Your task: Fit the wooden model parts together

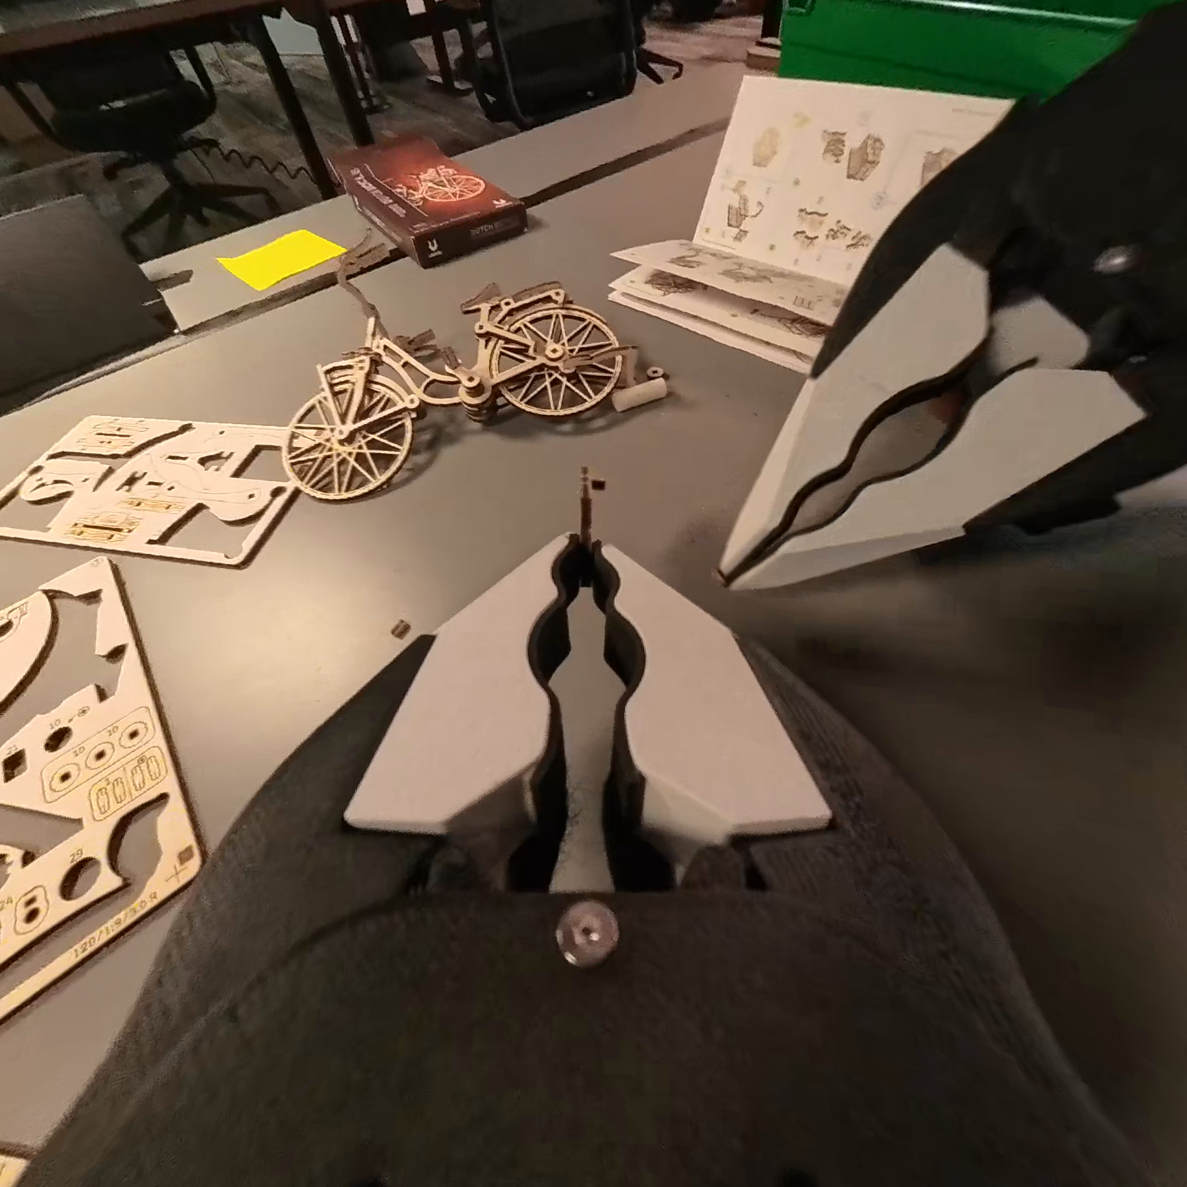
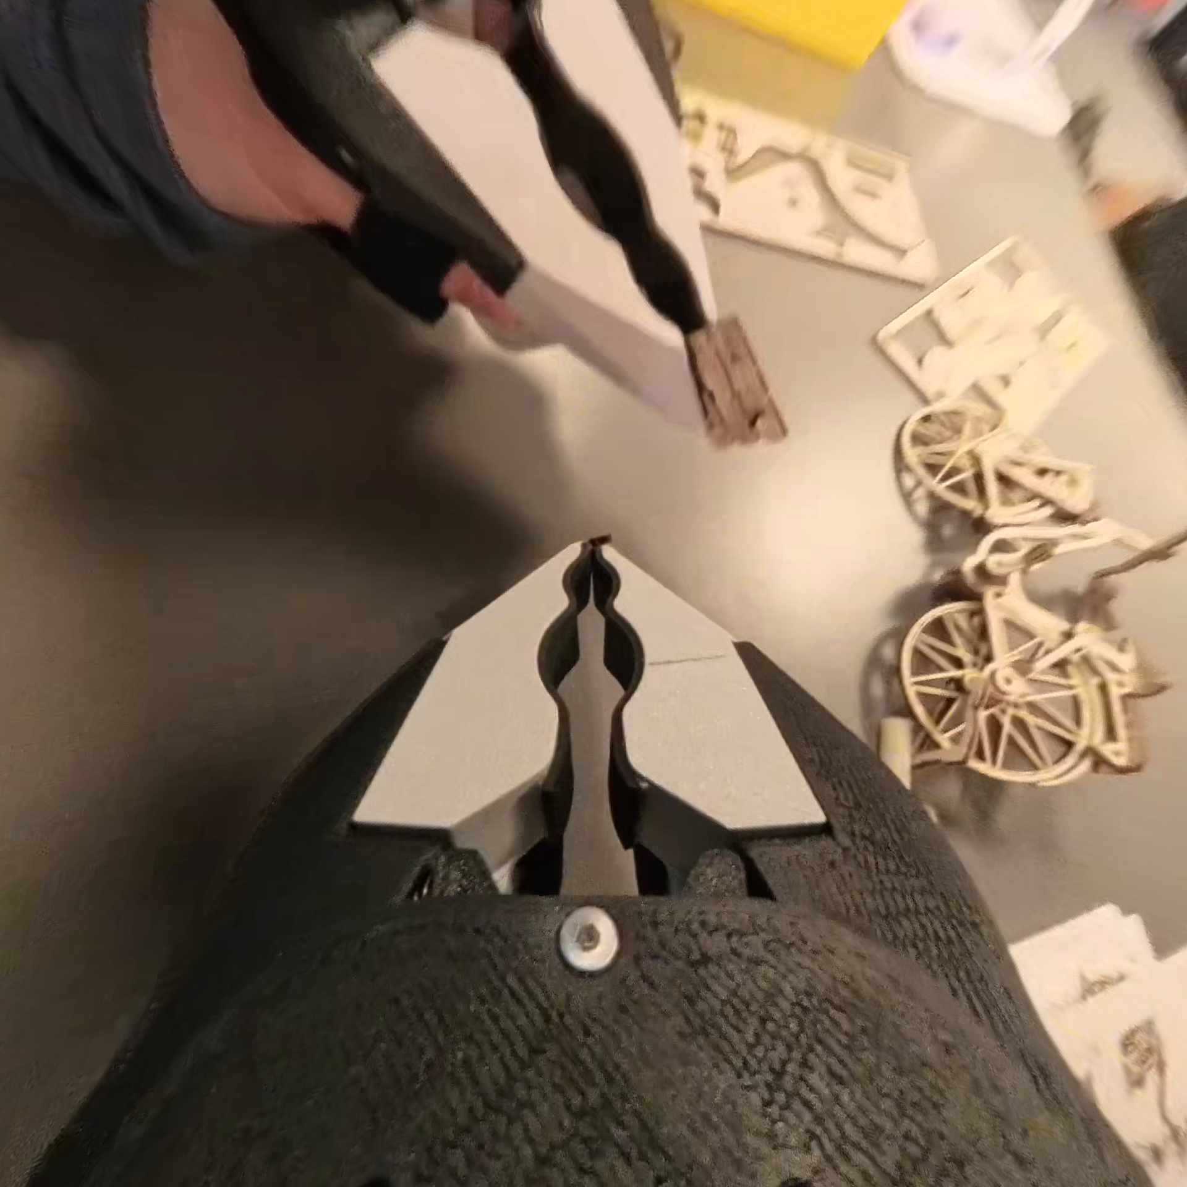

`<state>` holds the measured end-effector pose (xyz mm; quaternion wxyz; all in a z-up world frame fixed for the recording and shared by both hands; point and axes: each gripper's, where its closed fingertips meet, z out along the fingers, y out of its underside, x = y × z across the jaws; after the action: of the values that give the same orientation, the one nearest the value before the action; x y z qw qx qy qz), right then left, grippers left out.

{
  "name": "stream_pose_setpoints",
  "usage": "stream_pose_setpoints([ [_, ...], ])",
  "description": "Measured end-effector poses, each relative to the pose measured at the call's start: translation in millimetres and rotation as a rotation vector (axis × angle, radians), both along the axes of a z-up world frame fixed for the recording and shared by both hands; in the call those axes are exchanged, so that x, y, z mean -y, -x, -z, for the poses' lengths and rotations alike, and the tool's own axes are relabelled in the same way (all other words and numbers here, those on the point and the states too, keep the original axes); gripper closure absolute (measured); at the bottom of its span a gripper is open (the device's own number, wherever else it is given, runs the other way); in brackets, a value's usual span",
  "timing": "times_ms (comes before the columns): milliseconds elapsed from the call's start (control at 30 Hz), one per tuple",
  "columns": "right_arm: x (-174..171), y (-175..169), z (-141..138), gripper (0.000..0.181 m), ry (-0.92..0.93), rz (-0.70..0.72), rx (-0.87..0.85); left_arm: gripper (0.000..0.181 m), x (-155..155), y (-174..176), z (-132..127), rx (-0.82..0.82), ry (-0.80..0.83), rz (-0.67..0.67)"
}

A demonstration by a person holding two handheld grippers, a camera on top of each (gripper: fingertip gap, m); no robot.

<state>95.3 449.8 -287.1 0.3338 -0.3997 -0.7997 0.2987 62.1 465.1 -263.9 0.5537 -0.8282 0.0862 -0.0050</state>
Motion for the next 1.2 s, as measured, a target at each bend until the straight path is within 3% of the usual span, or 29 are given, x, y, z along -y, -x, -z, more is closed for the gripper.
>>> stream_pose_setpoints([
  [133, -10.2, -6.1, 18.5, 0.171, 0.060, 0.022, 0.182, 0.180, 0.3, -0.3, -1.6, 0.022, -0.007, 0.009],
  [233, -2.6, -2.0, 20.6, 0.162, 0.213, 0.035, 0.212, 0.180, 0.8, -1.3, -2.3, 0.034, -0.010, 0.020],
  [467, -13.5, -12.6, 20.1, 0.165, 0.179, 0.107, 0.167, 0.180, 2.6, -7.2, -3.5, 0.029, -0.019, 0.059],
  [667, -11.7, -11.0, 20.1, 0.155, 0.238, 0.021, 0.146, 0.180, 4.1, -13.1, -3.7, 0.029, -0.020, 0.100],
  [933, -1.3, -18.3, 20.0, 0.162, 0.277, -0.051, 0.179, 0.180, 4.8, -15.0, -4.5, 0.036, -0.024, 0.116],
  [1200, -5.6, -16.7, 20.2, 0.174, 0.273, -0.033, 0.175, 0.180, 4.2, -16.3, -2.1, 0.029, -0.008, 0.122],
])
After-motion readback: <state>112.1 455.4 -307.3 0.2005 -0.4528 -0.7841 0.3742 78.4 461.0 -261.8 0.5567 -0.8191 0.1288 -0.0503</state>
